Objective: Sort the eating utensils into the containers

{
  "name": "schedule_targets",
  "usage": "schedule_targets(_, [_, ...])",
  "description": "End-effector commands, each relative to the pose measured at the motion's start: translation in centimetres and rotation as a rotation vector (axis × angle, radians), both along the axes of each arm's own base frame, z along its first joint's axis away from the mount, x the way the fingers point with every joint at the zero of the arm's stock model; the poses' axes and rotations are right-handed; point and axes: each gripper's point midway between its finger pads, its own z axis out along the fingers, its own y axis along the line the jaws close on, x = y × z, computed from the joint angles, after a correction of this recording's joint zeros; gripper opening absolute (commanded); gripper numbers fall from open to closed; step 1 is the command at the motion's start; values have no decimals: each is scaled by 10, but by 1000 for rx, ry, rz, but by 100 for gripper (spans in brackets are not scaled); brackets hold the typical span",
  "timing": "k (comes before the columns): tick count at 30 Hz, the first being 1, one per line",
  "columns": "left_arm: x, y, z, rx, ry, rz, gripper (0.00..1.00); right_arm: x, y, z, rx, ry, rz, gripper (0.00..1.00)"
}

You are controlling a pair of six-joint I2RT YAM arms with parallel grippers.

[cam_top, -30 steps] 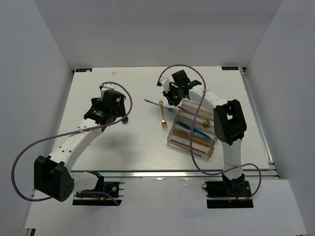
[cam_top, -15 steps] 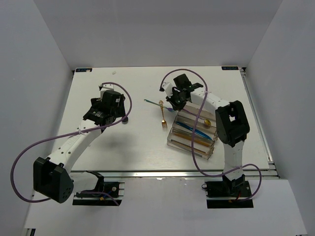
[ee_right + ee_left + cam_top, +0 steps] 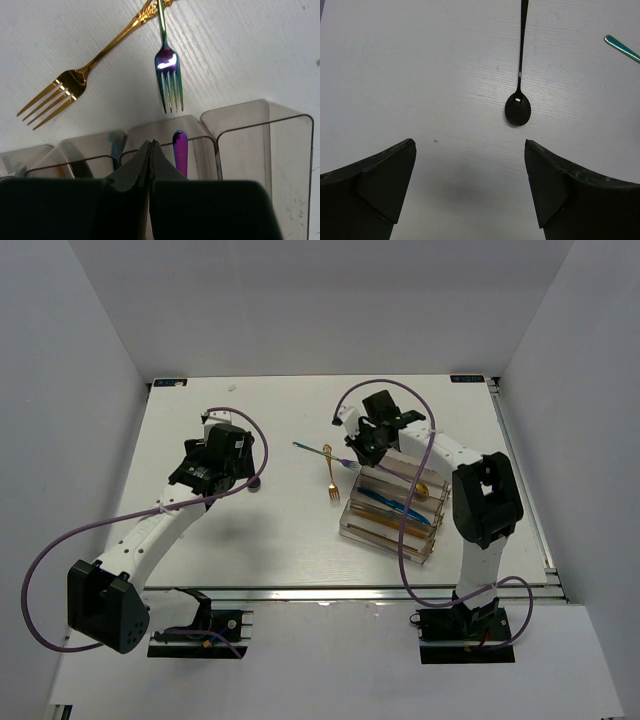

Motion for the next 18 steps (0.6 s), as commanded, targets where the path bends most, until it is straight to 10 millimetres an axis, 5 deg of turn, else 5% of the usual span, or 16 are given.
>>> schedule_targets(1, [1,3,10,-4,-42,10,98,-6,-2,23,68,-23,-8,0])
schedule_targets(4, [1,3,9,-3,-37,8,98,-3,-2,48,118,-99,-31,0])
schedule_targets(5, [1,3,9,-3,-37,8,98,-4,-5,49,121,-117,-37,11])
schedule_targets(7, [0,3,9,-2,-36,7,98,-4,-12,61,128,-170,-58,16])
schedule_targets(18, [0,2,9,-7,-37,0,98,10,-33,26,90,-128,-87,38])
